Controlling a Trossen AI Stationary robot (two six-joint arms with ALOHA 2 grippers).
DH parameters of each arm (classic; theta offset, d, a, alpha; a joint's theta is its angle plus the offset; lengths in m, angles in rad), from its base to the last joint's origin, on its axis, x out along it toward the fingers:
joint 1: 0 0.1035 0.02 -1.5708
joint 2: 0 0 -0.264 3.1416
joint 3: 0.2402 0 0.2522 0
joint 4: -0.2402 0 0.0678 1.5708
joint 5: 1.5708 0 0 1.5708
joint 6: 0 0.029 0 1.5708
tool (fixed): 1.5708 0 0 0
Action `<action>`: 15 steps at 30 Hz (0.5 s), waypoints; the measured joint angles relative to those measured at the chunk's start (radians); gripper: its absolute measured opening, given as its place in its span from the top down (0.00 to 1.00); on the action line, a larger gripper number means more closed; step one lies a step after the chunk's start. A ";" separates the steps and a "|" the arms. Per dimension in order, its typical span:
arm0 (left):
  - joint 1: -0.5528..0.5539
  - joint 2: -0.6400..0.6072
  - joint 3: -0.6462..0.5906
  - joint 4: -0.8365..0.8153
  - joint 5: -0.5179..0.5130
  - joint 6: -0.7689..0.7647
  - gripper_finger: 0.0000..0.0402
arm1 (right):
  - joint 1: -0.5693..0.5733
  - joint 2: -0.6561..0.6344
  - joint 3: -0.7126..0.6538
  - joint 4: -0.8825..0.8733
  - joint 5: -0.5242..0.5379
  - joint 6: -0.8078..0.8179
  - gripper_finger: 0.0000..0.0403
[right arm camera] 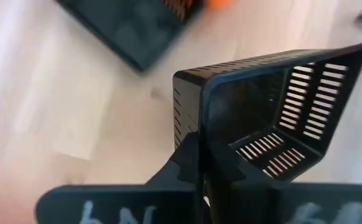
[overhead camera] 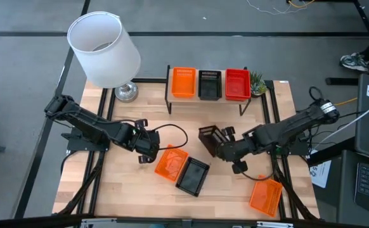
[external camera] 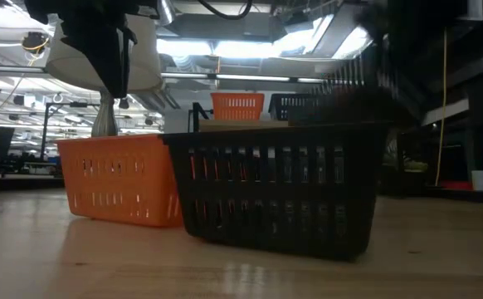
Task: Stack baskets on shelf by color
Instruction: Stack the top black basket on the other black basket on the shelf
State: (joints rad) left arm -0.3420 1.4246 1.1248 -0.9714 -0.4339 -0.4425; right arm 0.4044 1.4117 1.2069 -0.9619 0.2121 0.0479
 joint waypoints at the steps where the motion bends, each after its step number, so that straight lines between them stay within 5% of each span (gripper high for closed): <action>1: 0.000 0.000 0.000 0.000 0.000 0.000 0.82 | 0.007 0.000 0.049 -0.028 0.014 0.000 0.99; 10: -0.017 0.000 0.000 -0.029 -0.062 0.016 0.82 | -0.015 -0.002 0.375 -0.093 0.474 -0.207 1.00; 15: -0.026 0.000 0.000 -0.024 -0.063 0.008 0.82 | -0.174 0.000 0.466 0.118 0.488 -0.393 1.00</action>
State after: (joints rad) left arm -0.3683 1.4246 1.1248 -0.9950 -0.4965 -0.4347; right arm 0.2302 1.4114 1.6726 -0.8438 0.6999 -0.3450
